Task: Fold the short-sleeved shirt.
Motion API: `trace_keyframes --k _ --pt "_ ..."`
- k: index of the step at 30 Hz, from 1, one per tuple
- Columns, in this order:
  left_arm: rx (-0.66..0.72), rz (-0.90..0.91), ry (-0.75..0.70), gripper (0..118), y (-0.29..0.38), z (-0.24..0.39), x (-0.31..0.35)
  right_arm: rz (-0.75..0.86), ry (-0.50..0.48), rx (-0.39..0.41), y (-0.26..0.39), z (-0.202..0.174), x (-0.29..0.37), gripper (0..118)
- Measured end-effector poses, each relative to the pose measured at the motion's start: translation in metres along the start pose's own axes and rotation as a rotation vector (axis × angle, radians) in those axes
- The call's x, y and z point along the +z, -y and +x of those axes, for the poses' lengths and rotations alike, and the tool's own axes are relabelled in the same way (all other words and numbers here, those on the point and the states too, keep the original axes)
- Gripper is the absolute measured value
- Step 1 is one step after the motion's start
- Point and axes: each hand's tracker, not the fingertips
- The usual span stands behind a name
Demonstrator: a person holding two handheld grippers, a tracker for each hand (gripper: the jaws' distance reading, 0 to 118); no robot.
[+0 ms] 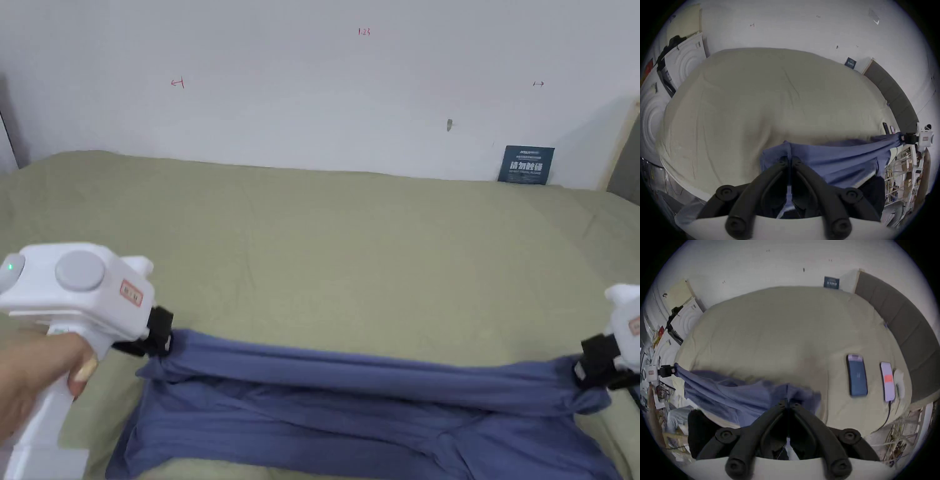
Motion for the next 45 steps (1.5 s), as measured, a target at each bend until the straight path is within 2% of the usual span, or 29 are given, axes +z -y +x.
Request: trace_keyframes --k 4,9,11,13,14,15,16,17,20,23,24,25,26,27,28,29,37,41,43,44,45 --pt "-0.001 -0.114 -0.038 4 0.049 -0.005 -0.027 -0.096 -0.002 -0.037 0.043 0.005 -0.027 1" --pt "0.081 -0.136 -0.029 4 0.070 -0.014 -0.055 -0.117 0.034 -0.058 0.061 0.003 -0.046 1" --pt "0.118 -0.122 -0.019 16 0.069 -0.022 -0.062 -0.123 0.028 -0.074 0.063 0.002 -0.053 1" --pt "0.161 -0.115 0.025 19 0.067 -0.022 -0.052 -0.123 0.025 -0.085 0.066 0.001 -0.050 2" --pt "0.184 -0.118 0.051 30 0.065 -0.021 -0.045 -0.121 0.021 -0.089 0.066 0.001 -0.047 15" --pt "0.188 -0.119 0.058 55 0.063 -0.022 -0.038 -0.123 0.024 -0.092 0.065 0.000 -0.042 52" --pt "0.182 -0.117 0.050 81 0.061 -0.022 -0.028 -0.119 0.040 -0.096 0.065 -0.002 -0.033 84" --pt "0.164 -0.071 0.026 97 0.059 -0.019 -0.016 -0.075 0.055 -0.101 0.066 -0.003 -0.019 100" --pt "0.097 0.027 -0.013 99 0.046 -0.007 0.012 0.039 0.000 -0.122 0.056 -0.013 0.011 98" --pt "0.045 0.089 -0.025 97 0.039 0.015 0.022 0.077 -0.001 -0.091 0.048 -0.034 0.024 97" --pt "0.034 0.094 -0.025 94 0.038 0.021 0.020 0.086 0.004 -0.079 0.045 -0.041 0.025 93" --pt "0.022 0.101 -0.024 86 0.037 0.027 0.016 0.090 0.002 -0.060 0.044 -0.049 0.021 82" --pt "0.010 0.102 -0.026 72 0.038 0.036 0.013 0.087 0.004 -0.034 0.043 -0.056 0.018 63" --pt "-0.001 0.100 -0.033 37 0.038 0.041 0.007 0.087 0.008 -0.028 0.042 -0.062 0.014 26" --pt "-0.004 0.095 -0.041 3 0.039 0.047 0.001 0.077 0.009 -0.022 0.041 -0.066 0.007 3" --pt "-0.011 0.090 -0.039 0 0.038 0.049 -0.009 0.070 0.011 -0.024 0.041 -0.068 0.001 2" --pt "0.008 0.090 0.040 0 0.039 0.027 -0.034 0.078 -0.011 -0.020 0.045 -0.075 -0.013 0" --pt "0.013 0.093 0.152 0 0.033 -0.018 -0.028 0.081 -0.005 0.008 0.047 -0.074 -0.011 0" --pt "0.033 0.069 0.266 0 0.032 -0.046 -0.029 0.083 -0.004 0.010 0.047 -0.070 -0.010 0" --pt "0.086 0.075 0.303 1 0.035 -0.064 -0.032 0.085 -0.004 0.012 0.048 -0.070 -0.009 0" --pt "0.123 0.075 0.334 12 0.038 -0.079 -0.036 0.087 -0.007 0.011 0.050 -0.070 -0.007 0"
